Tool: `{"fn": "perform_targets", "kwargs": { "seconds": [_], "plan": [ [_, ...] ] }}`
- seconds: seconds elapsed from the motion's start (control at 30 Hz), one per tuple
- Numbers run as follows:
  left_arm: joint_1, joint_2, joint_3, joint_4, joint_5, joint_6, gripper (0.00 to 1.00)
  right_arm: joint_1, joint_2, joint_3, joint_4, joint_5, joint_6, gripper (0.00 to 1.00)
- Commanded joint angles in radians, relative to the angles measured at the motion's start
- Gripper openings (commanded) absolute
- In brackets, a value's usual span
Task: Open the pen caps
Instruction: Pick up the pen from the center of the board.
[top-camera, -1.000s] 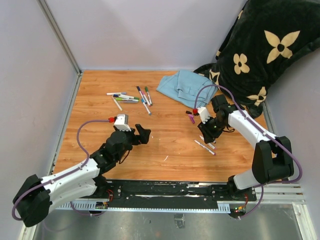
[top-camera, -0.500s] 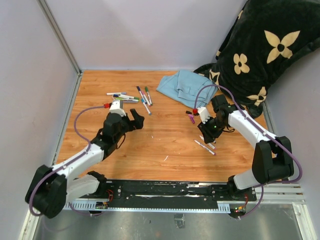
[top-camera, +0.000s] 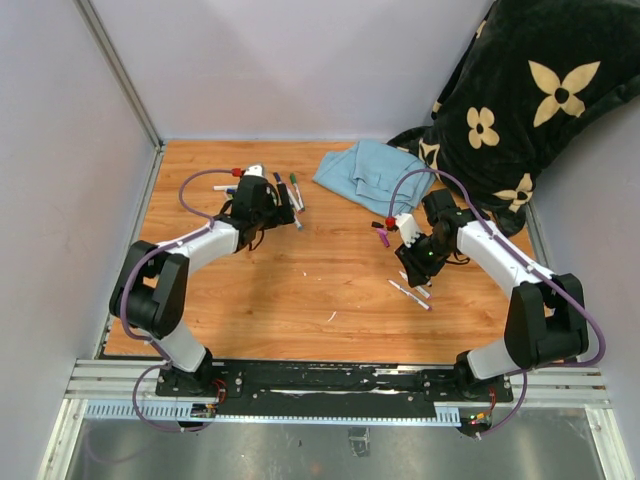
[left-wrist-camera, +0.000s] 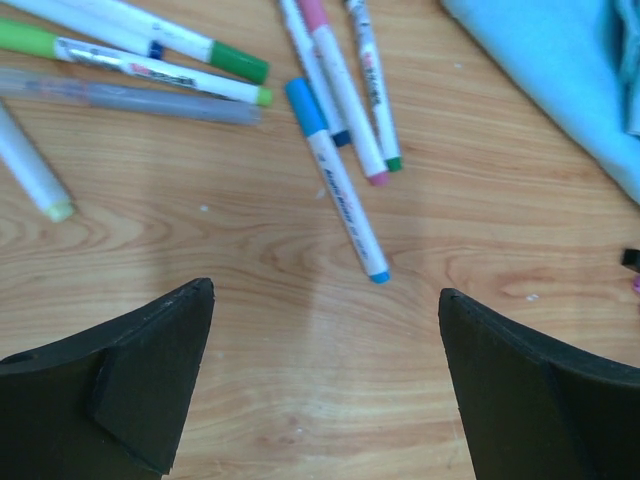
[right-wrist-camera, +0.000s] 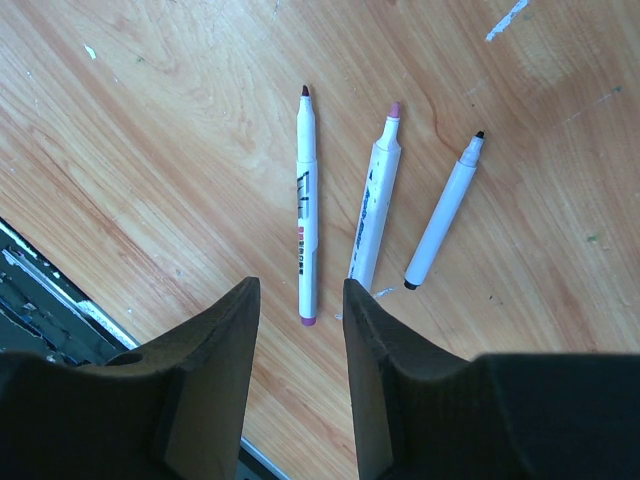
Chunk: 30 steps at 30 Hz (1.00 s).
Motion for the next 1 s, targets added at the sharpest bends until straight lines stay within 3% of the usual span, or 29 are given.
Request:
{"fn": "perform_targets", "kwargs": {
  "seconds": [0.0,0.37,0.47,0.53,0.57,0.7,0.97],
  "plan": [
    [0.063,0.026,0.039,-0.067,-0.065,0.011,0.96,-0.015,-0.024,0.023,-0.025,-0.015,-0.02,0.4],
    [0.223,0.03,0.031,-0.1,-0.073,-0.009,0.87,-0.016,-0.027,0.024,-0.025,-0.015,-0.02,0.4],
    [0.239,0.038,0.039,-0.107,-0.133,-0.02,0.69,-0.015,-0.024,0.023,-0.025,-0.017,-0.02,0.4],
    [0.248,0.065,0.075,-0.147,-0.199,-0.048,0.45,-0.015,-0.022,0.024,-0.025,-0.019,-0.02,0.4],
    [0.25,0.087,0.105,-0.181,-0.24,-0.061,0.38,-0.015,-0.022,0.023,-0.025,-0.019,-0.02,0.41],
    [0.251,0.182,0.233,-0.288,-0.25,-0.055,0.36,-0.014,-0.023,0.023,-0.025,-0.018,-0.02,0.4],
    [0.251,0.277,0.323,-0.304,-0.23,-0.037,0.39,-0.014,-0.022,0.023,-0.025,-0.021,-0.02,0.41]
  ]
}}
